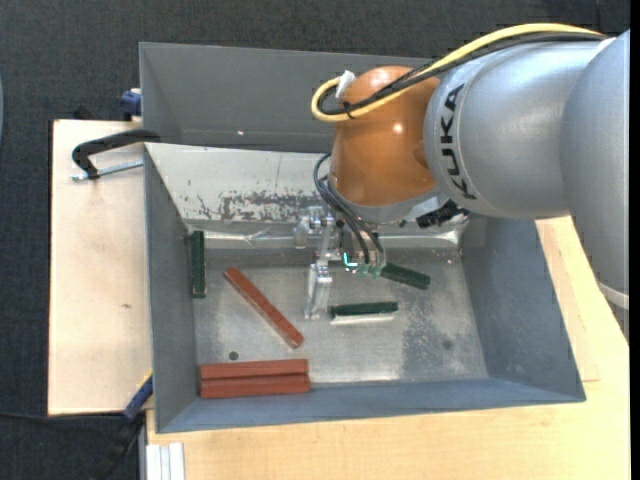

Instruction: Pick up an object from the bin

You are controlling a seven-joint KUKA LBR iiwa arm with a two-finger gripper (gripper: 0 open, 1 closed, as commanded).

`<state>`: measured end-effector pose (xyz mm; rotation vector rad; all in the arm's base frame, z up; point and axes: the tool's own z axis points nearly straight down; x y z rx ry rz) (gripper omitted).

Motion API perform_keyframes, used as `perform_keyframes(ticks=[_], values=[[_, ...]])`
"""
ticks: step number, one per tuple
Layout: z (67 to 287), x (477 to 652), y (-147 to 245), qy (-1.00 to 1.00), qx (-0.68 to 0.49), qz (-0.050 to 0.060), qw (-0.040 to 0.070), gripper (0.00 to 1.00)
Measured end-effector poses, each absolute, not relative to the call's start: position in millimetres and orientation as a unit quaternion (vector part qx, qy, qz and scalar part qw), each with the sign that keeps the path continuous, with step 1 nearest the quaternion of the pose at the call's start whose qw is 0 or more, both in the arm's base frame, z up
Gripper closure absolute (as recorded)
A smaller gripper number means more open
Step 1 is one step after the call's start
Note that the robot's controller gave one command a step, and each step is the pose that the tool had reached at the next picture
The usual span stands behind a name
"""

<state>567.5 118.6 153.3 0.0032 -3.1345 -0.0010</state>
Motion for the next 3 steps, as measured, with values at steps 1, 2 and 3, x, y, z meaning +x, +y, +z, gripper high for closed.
perform_keyframes(ticks=[1,2,3], values=[[157,569.5,118,-1.000,0.000,-0.001,0.000,0.00],[115,558.5,75,-1.000,0.022,-0.002,-0.004,0.00],[80,574.6,58,-0.999,-0.033,0.001,-0.002,0.00]])
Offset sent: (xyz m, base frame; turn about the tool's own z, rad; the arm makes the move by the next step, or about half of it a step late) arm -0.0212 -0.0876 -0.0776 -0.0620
